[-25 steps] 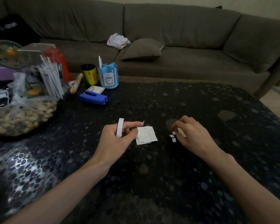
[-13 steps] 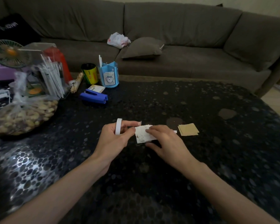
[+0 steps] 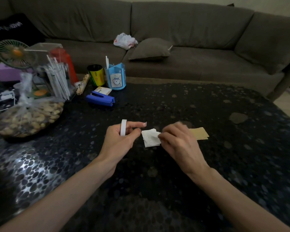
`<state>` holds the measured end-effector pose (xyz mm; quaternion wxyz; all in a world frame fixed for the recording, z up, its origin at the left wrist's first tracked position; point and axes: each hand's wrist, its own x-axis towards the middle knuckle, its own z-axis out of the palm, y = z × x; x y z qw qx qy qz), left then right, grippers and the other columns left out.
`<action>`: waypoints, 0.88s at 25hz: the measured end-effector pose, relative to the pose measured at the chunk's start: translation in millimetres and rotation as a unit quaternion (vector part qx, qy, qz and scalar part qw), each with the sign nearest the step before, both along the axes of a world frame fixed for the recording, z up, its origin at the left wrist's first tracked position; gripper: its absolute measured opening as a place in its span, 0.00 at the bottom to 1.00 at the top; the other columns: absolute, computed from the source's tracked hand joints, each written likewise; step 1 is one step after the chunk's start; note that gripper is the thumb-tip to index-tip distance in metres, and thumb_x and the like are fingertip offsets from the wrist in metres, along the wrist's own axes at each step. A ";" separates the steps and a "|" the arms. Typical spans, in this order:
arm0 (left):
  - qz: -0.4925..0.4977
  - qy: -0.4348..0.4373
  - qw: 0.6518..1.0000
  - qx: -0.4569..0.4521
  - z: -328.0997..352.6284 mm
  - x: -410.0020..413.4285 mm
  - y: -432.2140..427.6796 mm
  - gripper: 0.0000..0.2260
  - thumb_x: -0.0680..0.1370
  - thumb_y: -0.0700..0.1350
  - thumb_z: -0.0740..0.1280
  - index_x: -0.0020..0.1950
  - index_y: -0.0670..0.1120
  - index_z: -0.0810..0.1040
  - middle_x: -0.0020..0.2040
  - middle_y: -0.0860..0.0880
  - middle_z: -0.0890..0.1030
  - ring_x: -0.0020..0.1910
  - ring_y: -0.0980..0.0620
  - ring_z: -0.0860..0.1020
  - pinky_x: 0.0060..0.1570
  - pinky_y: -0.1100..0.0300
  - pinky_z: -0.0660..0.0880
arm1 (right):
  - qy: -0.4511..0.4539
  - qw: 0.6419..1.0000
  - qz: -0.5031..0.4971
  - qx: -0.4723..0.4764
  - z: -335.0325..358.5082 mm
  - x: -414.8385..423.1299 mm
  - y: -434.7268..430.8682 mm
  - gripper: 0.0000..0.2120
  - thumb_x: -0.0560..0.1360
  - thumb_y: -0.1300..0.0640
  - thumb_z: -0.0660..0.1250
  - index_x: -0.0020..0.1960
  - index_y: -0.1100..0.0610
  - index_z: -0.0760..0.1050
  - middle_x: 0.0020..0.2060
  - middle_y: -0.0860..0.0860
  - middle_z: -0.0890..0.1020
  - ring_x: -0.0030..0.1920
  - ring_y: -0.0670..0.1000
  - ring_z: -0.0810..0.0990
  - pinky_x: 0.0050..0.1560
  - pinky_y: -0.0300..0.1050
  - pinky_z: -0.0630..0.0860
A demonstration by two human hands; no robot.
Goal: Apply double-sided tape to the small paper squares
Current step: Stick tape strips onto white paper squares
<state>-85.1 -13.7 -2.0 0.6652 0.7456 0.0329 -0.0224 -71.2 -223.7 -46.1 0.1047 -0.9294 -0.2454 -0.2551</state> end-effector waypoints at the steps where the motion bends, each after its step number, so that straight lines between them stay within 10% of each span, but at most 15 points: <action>1: 0.000 0.002 1.000 -0.004 0.3 0.5 0.9 0.10 0.82 0.39 0.68 0.54 0.52 0.87 0.25 0.59 0.75 0.25 0.60 0.70 0.27 0.68 0.67 | 0.011 0.998 -0.004 0.060 2.7 0.2 -1.2 0.07 0.76 0.57 0.76 0.53 0.54 0.86 0.47 0.48 0.84 0.48 0.47 0.80 0.48 0.46 0.79; 5: 0.004 0.006 1.000 -0.012 0.2 3.3 4.3 0.10 0.82 0.40 0.69 0.54 0.53 0.88 0.26 0.57 0.74 0.26 0.60 0.69 0.27 0.68 0.67 | 0.305 0.909 -0.011 0.283 21.9 -3.9 -4.8 0.08 0.75 0.50 0.78 0.54 0.46 0.87 0.48 0.39 0.87 0.50 0.37 0.84 0.54 0.37 0.81; 9: 0.010 0.005 1.000 0.000 -1.8 3.8 3.7 0.10 0.81 0.40 0.69 0.53 0.53 0.88 0.25 0.58 0.74 0.25 0.60 0.68 0.26 0.68 0.66 | 0.387 0.850 -0.041 0.354 30.1 -5.5 -6.7 0.09 0.75 0.55 0.78 0.53 0.47 0.85 0.47 0.42 0.88 0.48 0.38 0.86 0.51 0.36 0.83; 22: -0.024 0.022 0.999 0.019 -5.1 2.5 1.1 0.09 0.81 0.42 0.70 0.52 0.54 0.88 0.26 0.57 0.75 0.26 0.59 0.69 0.28 0.67 0.66 | 0.488 0.830 -0.209 0.170 27.3 -10.1 5.8 0.07 0.76 0.50 0.77 0.42 0.49 0.81 0.43 0.45 0.83 0.43 0.41 0.80 0.43 0.37 0.76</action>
